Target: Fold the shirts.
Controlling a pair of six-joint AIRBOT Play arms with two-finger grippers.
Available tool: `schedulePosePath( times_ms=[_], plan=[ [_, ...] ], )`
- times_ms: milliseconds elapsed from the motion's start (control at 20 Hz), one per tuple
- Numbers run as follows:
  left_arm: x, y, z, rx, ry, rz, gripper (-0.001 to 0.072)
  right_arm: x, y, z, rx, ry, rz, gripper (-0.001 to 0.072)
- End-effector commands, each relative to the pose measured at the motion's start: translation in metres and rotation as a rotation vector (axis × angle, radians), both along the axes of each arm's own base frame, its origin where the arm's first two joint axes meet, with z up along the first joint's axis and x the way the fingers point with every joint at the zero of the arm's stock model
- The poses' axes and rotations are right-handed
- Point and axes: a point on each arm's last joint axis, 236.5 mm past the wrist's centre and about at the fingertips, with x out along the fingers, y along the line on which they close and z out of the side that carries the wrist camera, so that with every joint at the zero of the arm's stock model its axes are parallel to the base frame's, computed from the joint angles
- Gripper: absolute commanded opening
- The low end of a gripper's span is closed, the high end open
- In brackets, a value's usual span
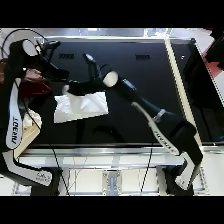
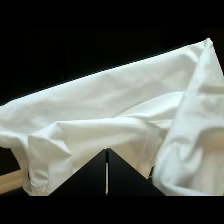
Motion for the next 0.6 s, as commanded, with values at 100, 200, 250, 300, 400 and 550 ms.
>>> schedulePosePath(
  times_ms=[100,200,250,300,400,550],
  plan=[
    [-0.003,0.022,0.003,-0.006,0.013,0.043,0.0015,0.022,0.008,-0.010,0.032,-0.017,-0.098,0.0501],
    [-0.003,0.022,0.003,-0.006,0.014,0.043,0.0015,0.046,-0.024,-0.021,-0.019,0.002,-0.109,0.0501],
    [-0.004,0.021,0.003,-0.006,0.016,0.042,0.0015,0.059,-0.049,-0.034,-0.076,0.018,-0.102,0.0498],
    [-0.004,0.021,0.003,-0.006,0.017,0.042,0.0015,0.070,-0.080,-0.052,-0.163,0.030,-0.091,0.0497],
    [-0.004,0.022,0.003,-0.006,0.016,0.043,0.0016,0.088,-0.170,-0.099,-0.408,0.126,-0.112,0.0496],
    [0.000,0.022,0.004,-0.007,-0.001,0.047,0.0015,0.101,-0.250,-0.141,-0.508,0.314,-0.232,0.0497]
  ],
)
